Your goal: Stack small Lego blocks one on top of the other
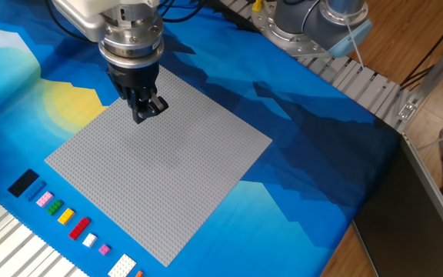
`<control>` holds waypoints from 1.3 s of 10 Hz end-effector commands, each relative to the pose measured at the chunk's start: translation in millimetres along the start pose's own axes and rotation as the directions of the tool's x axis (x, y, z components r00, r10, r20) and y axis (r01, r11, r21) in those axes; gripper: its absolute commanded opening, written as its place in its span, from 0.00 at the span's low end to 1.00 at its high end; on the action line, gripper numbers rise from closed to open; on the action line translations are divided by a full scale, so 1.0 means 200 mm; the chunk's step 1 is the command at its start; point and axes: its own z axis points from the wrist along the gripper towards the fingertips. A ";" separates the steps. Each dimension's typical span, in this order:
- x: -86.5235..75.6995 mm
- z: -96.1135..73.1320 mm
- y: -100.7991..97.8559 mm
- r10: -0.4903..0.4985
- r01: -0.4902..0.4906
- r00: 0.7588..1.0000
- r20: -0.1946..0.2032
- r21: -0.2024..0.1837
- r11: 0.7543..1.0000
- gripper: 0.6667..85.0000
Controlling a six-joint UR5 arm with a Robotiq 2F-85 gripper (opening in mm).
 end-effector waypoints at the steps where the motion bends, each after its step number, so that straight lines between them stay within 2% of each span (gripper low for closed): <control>1: 0.01 0.01 0.01 0.020 -0.019 1.000 0.017 -0.041 0.999 0.00; 2: 0.00 0.01 0.01 0.023 -0.022 0.999 0.023 -0.042 0.999 0.00; 4: 0.00 0.01 0.04 0.037 -0.034 0.999 0.035 -0.082 0.996 0.00; 7: -0.06 0.06 0.05 0.056 -0.045 0.994 0.095 -0.110 0.993 0.00; 8: -0.07 0.06 0.07 0.071 -0.057 0.992 0.104 -0.135 0.989 0.00; 10: -0.07 0.04 0.09 0.071 -0.053 0.992 0.106 -0.160 0.986 0.00; 13: -0.04 0.07 0.06 0.023 -0.006 0.994 0.111 -0.147 0.989 0.00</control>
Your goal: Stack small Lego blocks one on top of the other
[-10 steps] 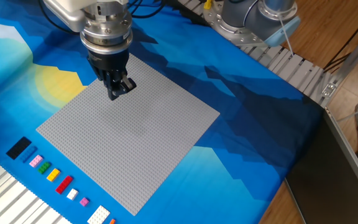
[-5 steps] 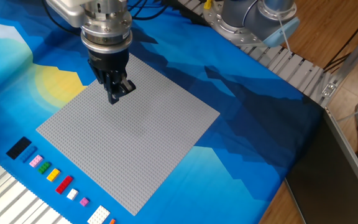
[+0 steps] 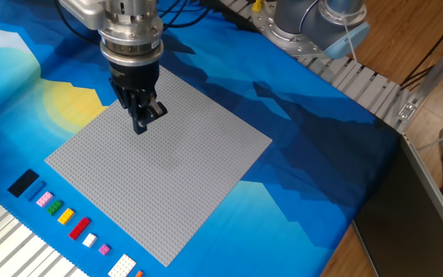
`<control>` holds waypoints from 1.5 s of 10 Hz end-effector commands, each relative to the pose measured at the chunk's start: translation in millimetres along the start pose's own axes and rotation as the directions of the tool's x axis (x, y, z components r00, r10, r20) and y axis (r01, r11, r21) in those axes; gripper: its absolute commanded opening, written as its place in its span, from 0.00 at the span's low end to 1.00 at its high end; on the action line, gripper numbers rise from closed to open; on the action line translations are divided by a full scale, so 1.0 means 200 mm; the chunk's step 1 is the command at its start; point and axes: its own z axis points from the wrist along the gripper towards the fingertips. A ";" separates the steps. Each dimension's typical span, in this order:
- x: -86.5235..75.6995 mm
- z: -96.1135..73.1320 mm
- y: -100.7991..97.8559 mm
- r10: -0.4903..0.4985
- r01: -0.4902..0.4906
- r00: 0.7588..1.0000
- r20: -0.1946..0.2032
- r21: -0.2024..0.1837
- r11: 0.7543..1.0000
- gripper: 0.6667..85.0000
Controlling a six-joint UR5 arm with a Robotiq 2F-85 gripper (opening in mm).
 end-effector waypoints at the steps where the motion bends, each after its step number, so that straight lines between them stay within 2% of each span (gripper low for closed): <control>1: 0.02 0.00 -0.01 -0.042 0.042 0.999 -0.002 -0.011 0.999 0.00; 3: 0.05 0.01 -0.02 -0.074 0.074 0.997 -0.017 -0.006 0.997 0.00; 5: 0.02 0.01 -0.08 -0.118 0.119 0.993 -0.011 0.051 0.992 0.00; 8: -0.01 0.02 -0.09 -0.129 0.129 0.992 -0.002 0.063 0.990 0.00; 10: -0.01 0.02 -0.07 -0.095 0.095 0.995 0.009 0.046 0.994 0.00; 11: -0.01 0.01 -0.13 -0.093 0.093 0.996 -0.001 0.088 0.992 0.00; 12: 0.01 0.01 -0.14 -0.084 0.085 0.996 -0.015 0.095 0.992 0.00; 13: 0.07 0.01 -0.17 -0.082 0.087 0.995 -0.059 0.103 0.991 0.00; 14: 0.14 0.02 -0.17 -0.095 0.104 0.991 -0.098 0.090 0.990 0.00; 15: 0.13 0.04 -0.22 -0.122 0.131 0.989 -0.085 0.107 0.986 0.00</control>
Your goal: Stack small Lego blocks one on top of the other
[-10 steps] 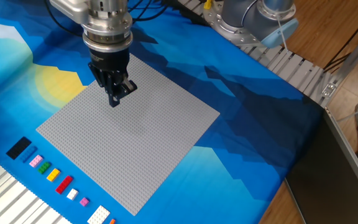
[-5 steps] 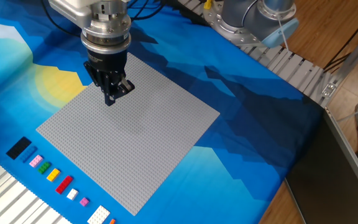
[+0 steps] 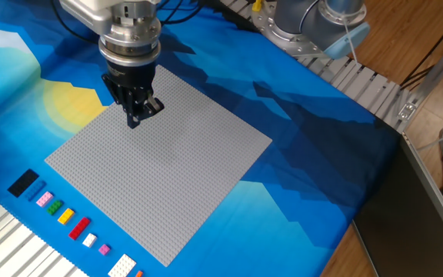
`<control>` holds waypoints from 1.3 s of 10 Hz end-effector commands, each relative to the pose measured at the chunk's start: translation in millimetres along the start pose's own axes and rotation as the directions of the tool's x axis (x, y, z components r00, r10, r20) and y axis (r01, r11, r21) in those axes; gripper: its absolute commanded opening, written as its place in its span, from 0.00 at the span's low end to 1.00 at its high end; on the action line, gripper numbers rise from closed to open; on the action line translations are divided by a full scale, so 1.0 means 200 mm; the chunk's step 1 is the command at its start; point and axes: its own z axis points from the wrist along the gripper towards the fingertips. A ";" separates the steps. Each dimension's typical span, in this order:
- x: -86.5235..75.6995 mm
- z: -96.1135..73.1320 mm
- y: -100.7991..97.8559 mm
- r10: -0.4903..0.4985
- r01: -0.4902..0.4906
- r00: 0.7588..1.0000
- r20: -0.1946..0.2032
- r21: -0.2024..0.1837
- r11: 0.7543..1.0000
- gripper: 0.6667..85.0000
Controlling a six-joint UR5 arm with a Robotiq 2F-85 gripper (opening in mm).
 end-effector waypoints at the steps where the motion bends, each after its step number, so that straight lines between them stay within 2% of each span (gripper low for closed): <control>1: 0.08 0.04 -0.02 -0.008 0.007 1.000 -0.027 -0.021 1.000 0.00; 2: 0.11 0.06 -0.01 0.001 -0.002 1.000 -0.031 -0.037 0.999 0.00; 3: 0.13 0.07 0.02 0.017 -0.019 0.999 -0.035 -0.070 0.997 0.00; 5: 0.18 0.10 0.02 0.015 -0.017 1.000 -0.012 -0.096 0.995 0.00; 13: 0.21 0.10 0.00 -0.001 -0.001 1.000 -0.020 -0.095 0.996 0.00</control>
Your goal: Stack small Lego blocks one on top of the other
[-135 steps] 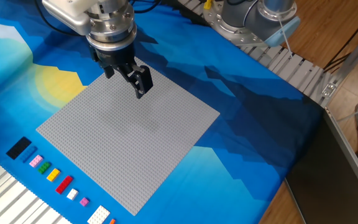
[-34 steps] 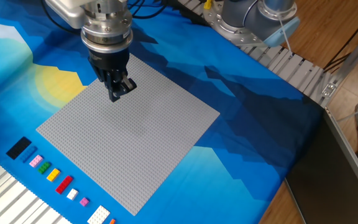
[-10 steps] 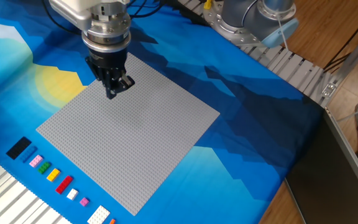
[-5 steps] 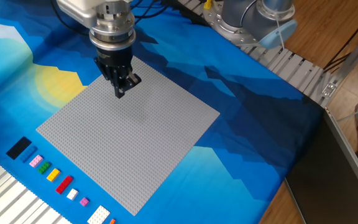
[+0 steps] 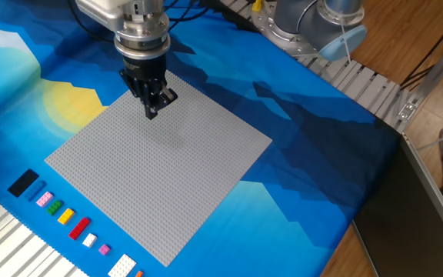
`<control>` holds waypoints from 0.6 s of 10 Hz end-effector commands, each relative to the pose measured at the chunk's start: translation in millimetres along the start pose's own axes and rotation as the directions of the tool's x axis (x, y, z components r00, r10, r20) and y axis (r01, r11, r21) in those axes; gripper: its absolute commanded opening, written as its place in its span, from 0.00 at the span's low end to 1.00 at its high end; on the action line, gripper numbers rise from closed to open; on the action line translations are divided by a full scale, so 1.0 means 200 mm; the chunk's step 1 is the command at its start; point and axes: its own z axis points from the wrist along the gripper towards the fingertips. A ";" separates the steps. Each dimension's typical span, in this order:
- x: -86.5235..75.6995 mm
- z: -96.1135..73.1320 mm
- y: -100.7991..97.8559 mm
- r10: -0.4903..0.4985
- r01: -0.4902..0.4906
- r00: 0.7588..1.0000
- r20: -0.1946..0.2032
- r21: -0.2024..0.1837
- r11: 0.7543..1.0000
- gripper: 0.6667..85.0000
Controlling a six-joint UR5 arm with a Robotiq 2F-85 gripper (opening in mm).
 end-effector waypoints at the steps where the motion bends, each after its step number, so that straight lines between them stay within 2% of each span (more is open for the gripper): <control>1: 0.00 0.00 0.01 -0.006 0.006 1.000 0.002 -0.012 1.000 0.00; 2: 0.01 -0.01 0.05 -0.003 0.003 1.000 -0.001 -0.042 0.999 0.00; 3: 0.05 -0.01 0.03 0.011 -0.012 0.999 -0.035 -0.027 1.000 0.00; 4: 0.10 -0.01 0.02 0.074 -0.076 0.995 -0.071 -0.018 0.997 0.00; 6: 0.11 -0.01 -0.04 0.155 -0.152 0.985 -0.078 0.040 0.988 0.00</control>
